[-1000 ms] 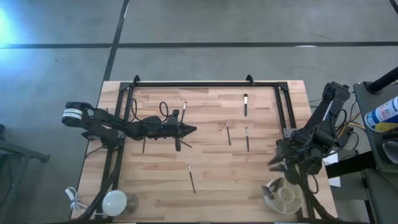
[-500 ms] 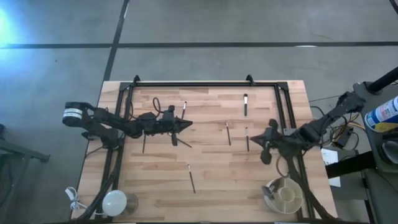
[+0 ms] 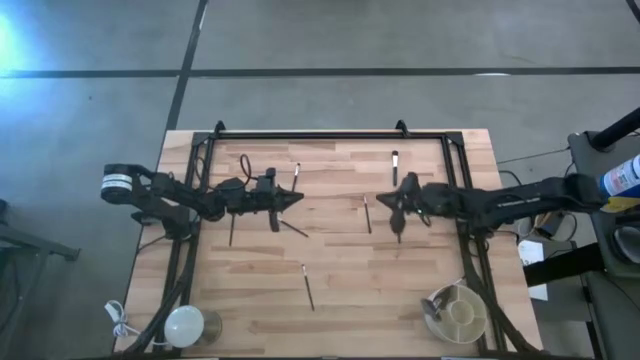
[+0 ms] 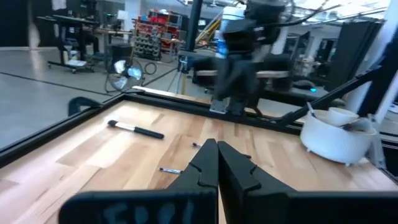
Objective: Put items in baskets/containers
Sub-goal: Put the black eyeshadow brush into the white organizer
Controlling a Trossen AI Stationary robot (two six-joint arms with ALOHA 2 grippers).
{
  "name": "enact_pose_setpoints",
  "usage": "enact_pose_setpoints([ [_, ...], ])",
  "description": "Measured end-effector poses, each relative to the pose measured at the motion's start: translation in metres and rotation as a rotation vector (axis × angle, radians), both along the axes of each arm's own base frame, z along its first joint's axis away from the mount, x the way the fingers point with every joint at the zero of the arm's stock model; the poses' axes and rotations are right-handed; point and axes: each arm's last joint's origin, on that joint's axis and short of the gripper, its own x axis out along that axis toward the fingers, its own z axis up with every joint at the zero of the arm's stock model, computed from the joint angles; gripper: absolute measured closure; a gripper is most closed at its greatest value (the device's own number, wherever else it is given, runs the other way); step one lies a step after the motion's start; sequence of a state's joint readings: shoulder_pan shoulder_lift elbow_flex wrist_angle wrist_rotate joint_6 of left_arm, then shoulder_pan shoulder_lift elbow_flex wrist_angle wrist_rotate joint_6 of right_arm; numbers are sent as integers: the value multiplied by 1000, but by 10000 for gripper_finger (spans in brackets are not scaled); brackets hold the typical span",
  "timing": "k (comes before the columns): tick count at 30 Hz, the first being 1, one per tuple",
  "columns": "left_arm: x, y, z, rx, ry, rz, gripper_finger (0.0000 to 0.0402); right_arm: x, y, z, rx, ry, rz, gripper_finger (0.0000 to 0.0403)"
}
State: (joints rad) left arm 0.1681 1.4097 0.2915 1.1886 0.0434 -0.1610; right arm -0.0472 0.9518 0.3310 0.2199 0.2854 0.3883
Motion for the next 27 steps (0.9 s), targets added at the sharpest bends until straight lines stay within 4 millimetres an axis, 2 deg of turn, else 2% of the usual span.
enact_pose_setpoints([
  [7, 1, 0, 1, 8, -5, -2, 401, 31, -25, -14, 28, 132, -140, 380],
  [12, 0, 0, 0, 8, -1, -3, 401, 55, -39, -24, 116, 188, -228, 336],
  [16, 1, 0, 1, 8, 0, -3, 401, 71, -46, -25, 177, 295, -283, 299],
  [20, 0, 0, -1, 6, 13, -3, 401, 82, -48, -24, 193, 452, -302, 274],
  [27, 1, 0, 0, 7, 11, -4, 401, 91, -52, -37, 233, 501, -347, 264],
])
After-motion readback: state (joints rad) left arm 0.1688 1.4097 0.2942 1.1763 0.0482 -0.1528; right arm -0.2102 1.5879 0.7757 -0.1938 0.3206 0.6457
